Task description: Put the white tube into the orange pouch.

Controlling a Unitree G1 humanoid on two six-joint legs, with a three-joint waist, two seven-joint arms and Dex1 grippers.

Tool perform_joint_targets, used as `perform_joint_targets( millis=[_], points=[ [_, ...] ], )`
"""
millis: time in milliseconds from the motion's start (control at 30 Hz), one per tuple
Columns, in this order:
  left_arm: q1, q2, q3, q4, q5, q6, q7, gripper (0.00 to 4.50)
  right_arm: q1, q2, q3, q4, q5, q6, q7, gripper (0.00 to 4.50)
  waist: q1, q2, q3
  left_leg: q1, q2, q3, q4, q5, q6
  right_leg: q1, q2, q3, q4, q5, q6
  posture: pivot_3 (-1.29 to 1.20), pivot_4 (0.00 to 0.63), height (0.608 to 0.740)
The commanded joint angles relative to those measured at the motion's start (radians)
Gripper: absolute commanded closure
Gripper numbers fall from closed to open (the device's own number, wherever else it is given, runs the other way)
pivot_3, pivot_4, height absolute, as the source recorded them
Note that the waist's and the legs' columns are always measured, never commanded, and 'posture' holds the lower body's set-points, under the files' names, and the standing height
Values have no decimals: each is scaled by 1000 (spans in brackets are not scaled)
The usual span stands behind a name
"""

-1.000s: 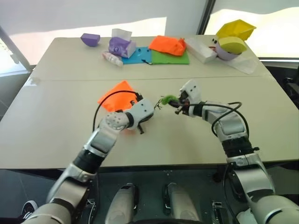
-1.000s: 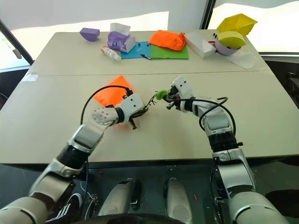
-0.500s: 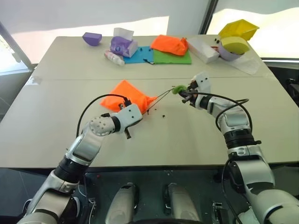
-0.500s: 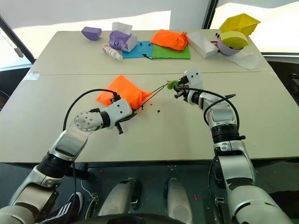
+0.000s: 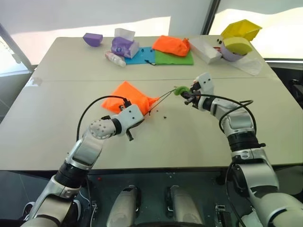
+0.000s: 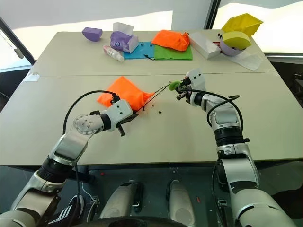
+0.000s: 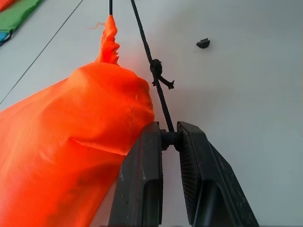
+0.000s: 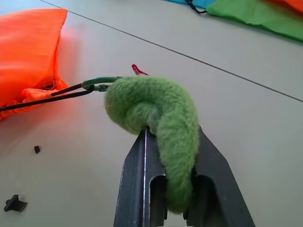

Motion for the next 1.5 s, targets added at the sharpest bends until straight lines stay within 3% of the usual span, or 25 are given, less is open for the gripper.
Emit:
perform_joint_targets(
  millis=[33, 333, 533, 567, 667, 767, 800, 867, 900, 1000, 1133, 1300, 1500],
  points=[
    [39, 12, 23, -72, -16, 15, -2, 4005, -31, -31, -45, 9, -10, -17, -49, 4500, -1, 0, 0, 0, 0, 0, 0, 0, 0, 0, 0, 0, 0, 0, 0, 0, 150, 738],
    [115, 63, 96, -83, -30, -11, 22, 4005, -103, -81, -64, 207, -55, -127, -150, 4500, 2, 0, 0, 0, 0, 0, 0, 0, 0, 0, -1, 0, 0, 0, 0, 0, 150, 738],
    [64, -63, 149, -60, -138, 45, 63, 4005, -50, -26, -40, 98, 20, -103, -15, 4500, 2, 0, 0, 0, 0, 0, 0, 0, 0, 0, 0, 0, -1, 0, 0, 0, 150, 738],
    [57, -80, 157, -63, -159, 56, 61, 3359, -44, -19, -45, 79, 40, -84, 3, 4500, 2, 0, 0, -1, 0, 0, 0, 0, 0, 0, 0, 0, -1, 0, 0, 0, 150, 738],
    [42, -119, 192, -81, -205, 25, 72, 2092, 4, -29, -22, -17, 68, -21, 76, 3304, 1, 0, 0, 0, 0, 0, 0, 0, 0, 0, 0, -1, 0, 0, 0, 0, 150, 738],
    [57, -114, 280, -117, -283, 19, 59, 477, 45, -77, -8, -75, 62, 14, 137, 1599, 1, 0, 0, 0, 0, 0, 0, 0, 0, 0, 0, -1, 0, 0, 0, 0, 150, 738],
    [70, -108, 323, -128, -323, 31, 52, 459, 51, -96, -4, -72, 37, -4, 131, 1305, 1, 0, 0, 0, 0, 0, 1, 0, 0, 0, 0, -1, 0, 0, 0, 0, 150, 738],
    [95, -100, 397, -147, -391, 46, 47, 459, 53, -122, -8, -50, 8, -32, 109, 240, -1, 0, 0, 0, 0, 0, 1, 0, 0, 0, 0, -1, 0, 0, 0, 0, 150, 738],
    [103, -97, 417, -154, -412, 49, 49, 459, 53, -129, -11, -44, 6, -38, 106, 103, -2, 0, 0, 0, 0, 0, 1, 0, 0, 0, 0, -1, 0, 0, 0, 0, 150, 738],
    [197, -47, 480, -138, -403, 5, 48, 459, 70, -198, 37, 9, -104, -184, 82, 103, -7, 0, 0, 0, 0, 0, 1, 0, 0, 0, 0, 0, 0, 0, 0, 0, 150, 738],
    [282, -53, 576, -154, -453, -2, 99, 459, 49, -205, -25, 59, -60, -214, 80, 103, -5, 0, 0, 0, 0, 0, 1, 0, 0, 1, 0, 0, 0, 0, 0, 0, 150, 738],
    [380, -36, 638, -169, -481, -51, 93, 459, 209, -197, 0, -264, 118, -140, 332, 103, -1, 0, 0, 0, 1, 0, 0, 0, 0, 1, 0, 0, -1, 0, 0, 0, 150, 738],
    [381, 11, 672, -105, -490, -91, 83, 459, 285, -214, -8, -408, 182, -88, 387, 103, 6, 0, 1, 0, 1, 0, 1, 0, 0, 2, -2, -1, -2, -2, -4, 0, 150, 738]
  ],
)
